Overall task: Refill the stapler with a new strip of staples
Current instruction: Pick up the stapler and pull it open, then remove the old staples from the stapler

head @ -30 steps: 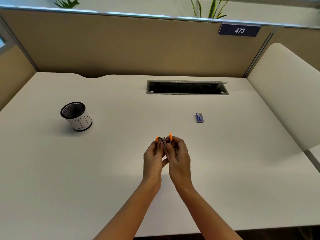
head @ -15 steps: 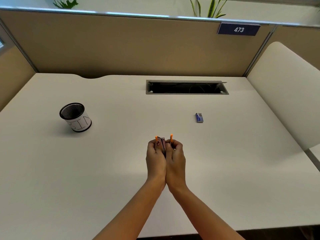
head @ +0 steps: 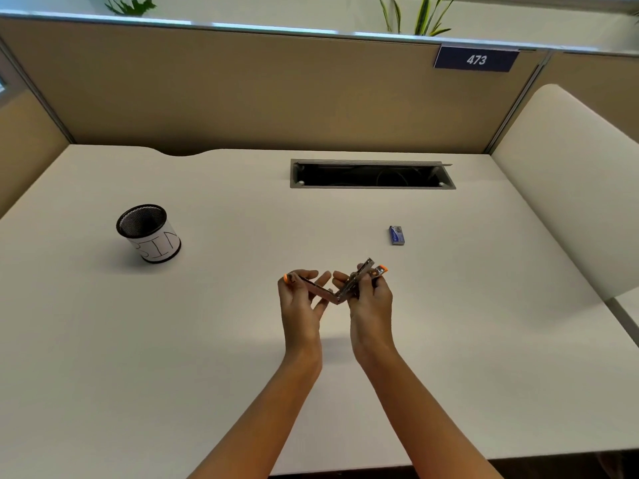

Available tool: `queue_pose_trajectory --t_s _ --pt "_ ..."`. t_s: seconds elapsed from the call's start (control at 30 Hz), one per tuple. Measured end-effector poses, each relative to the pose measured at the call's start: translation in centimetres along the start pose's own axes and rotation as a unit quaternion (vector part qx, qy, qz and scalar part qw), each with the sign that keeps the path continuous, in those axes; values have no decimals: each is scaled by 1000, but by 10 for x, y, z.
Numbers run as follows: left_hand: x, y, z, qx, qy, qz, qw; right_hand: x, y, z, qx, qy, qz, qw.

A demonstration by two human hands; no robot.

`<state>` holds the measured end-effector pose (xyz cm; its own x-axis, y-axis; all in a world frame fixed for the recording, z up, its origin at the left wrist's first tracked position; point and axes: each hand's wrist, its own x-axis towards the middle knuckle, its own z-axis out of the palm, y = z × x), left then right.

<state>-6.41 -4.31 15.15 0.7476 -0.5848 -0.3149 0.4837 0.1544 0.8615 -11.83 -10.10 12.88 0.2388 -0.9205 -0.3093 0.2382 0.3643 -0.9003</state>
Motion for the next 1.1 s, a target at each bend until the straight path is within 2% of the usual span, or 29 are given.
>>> queue_pose_trajectory --t_s 0.27,0.57,0.9,1.0,1.1 --pt "-19 1 -4 -78 -13 -69 994 3 -9 -10 176 -23 25 984" --pt "-19 -3 -18 -176 -45 -139 973 7 -22 -14 246 -35 43 968" --pt "-15 -9 -30 -189 -62 -169 965 2 -29 -19 231 -60 32 971" --pt "-11 -6 -31 -140 -97 -213 962 0 -29 -23 192 -82 26 978" --pt "-2 3 -30 -19 -184 -278 943 -3 -28 -28 109 -111 11 988"
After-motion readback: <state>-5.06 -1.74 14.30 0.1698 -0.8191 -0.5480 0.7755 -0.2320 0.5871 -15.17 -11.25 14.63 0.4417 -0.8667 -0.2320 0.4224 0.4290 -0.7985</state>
